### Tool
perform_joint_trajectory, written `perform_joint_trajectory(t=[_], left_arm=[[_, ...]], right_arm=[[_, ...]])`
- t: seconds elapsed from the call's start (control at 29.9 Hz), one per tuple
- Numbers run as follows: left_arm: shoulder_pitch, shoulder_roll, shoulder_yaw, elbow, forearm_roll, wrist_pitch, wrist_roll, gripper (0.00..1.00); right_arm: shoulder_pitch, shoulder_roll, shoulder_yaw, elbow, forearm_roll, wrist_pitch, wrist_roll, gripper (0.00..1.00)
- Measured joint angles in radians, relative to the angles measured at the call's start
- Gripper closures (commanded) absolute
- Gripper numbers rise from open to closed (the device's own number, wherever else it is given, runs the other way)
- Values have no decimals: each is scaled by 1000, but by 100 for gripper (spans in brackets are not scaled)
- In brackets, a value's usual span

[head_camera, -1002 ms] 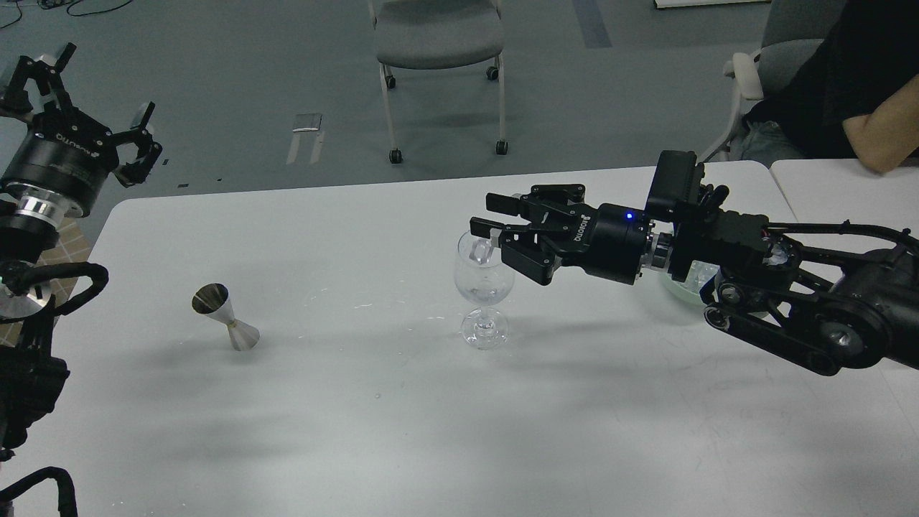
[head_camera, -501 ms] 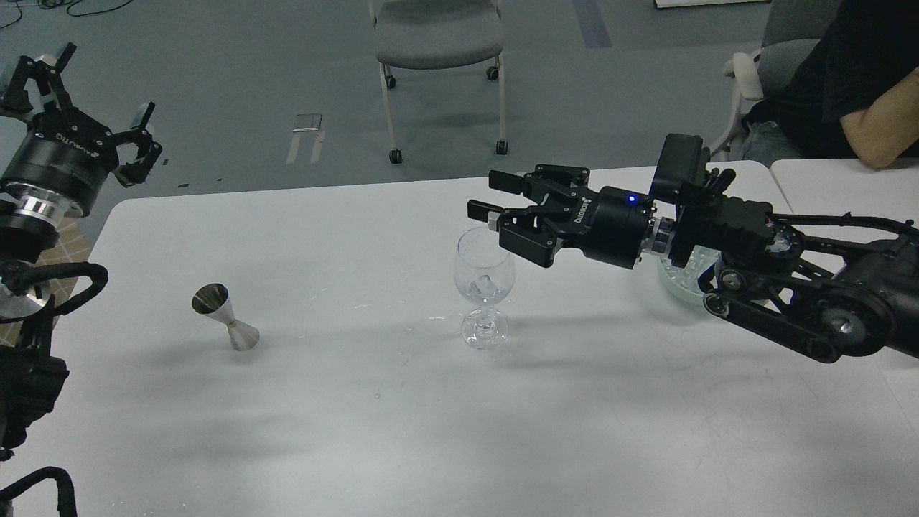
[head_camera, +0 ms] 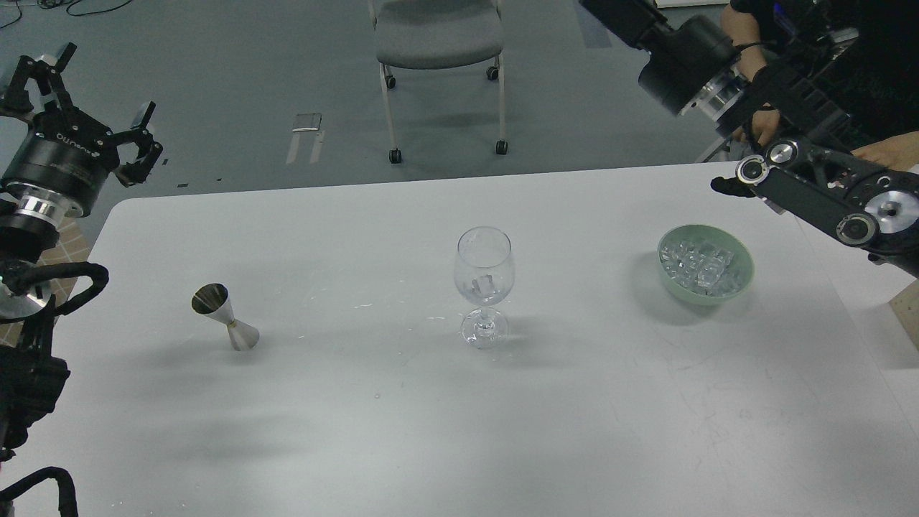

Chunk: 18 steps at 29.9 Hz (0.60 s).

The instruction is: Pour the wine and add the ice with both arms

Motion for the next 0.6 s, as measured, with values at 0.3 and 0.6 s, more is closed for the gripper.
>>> perform_joint_trajectory(t=[0.3, 0.6], left_arm=[[-6, -18, 43, 18, 0, 0, 12, 2], [-49, -18, 85, 23, 2, 0, 5, 2]], right_arm=[[-9, 182, 171, -252, 300, 221, 0, 2], [-45, 295, 279, -362, 449, 352, 0, 0]])
